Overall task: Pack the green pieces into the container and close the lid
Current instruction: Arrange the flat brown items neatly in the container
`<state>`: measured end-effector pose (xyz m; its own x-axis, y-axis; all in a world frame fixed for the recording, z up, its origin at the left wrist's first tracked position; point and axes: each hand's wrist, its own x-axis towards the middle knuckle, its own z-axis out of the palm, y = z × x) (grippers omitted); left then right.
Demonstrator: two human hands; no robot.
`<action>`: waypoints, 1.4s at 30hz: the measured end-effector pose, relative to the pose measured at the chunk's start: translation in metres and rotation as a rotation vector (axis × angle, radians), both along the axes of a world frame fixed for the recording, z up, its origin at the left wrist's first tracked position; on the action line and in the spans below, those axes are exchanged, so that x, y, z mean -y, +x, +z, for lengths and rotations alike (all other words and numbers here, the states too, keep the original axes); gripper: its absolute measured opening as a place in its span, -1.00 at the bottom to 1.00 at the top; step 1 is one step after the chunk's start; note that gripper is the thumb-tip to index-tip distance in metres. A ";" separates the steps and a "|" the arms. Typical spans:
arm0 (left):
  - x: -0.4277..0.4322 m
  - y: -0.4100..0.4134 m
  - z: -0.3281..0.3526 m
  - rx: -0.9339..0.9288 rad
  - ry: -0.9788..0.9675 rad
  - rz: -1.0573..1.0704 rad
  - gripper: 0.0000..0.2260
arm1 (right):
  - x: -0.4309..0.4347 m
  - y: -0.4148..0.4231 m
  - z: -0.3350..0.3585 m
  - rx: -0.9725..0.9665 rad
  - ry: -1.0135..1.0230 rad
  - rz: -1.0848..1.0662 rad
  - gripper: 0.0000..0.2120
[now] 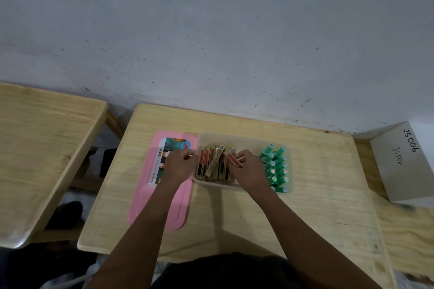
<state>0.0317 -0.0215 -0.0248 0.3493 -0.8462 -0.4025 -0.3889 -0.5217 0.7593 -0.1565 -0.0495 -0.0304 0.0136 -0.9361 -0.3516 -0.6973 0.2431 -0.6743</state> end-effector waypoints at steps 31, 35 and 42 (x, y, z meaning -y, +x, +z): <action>-0.003 0.004 -0.007 -0.032 -0.014 -0.084 -0.76 | 0.018 0.050 -0.007 -0.293 0.172 0.093 -0.52; -0.005 0.001 -0.005 0.017 -0.021 -0.081 -0.74 | 0.018 0.056 -0.009 -0.254 0.184 0.011 -0.57; -0.006 -0.003 0.000 0.012 -0.047 -0.060 -0.76 | 0.014 0.019 -0.004 0.255 0.187 -0.085 -0.65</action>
<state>0.0286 -0.0153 -0.0249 0.3018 -0.8835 -0.3583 -0.4275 -0.4613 0.7774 -0.1378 -0.0635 -0.0342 0.0480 -0.8569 -0.5132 -0.4832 0.4298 -0.7628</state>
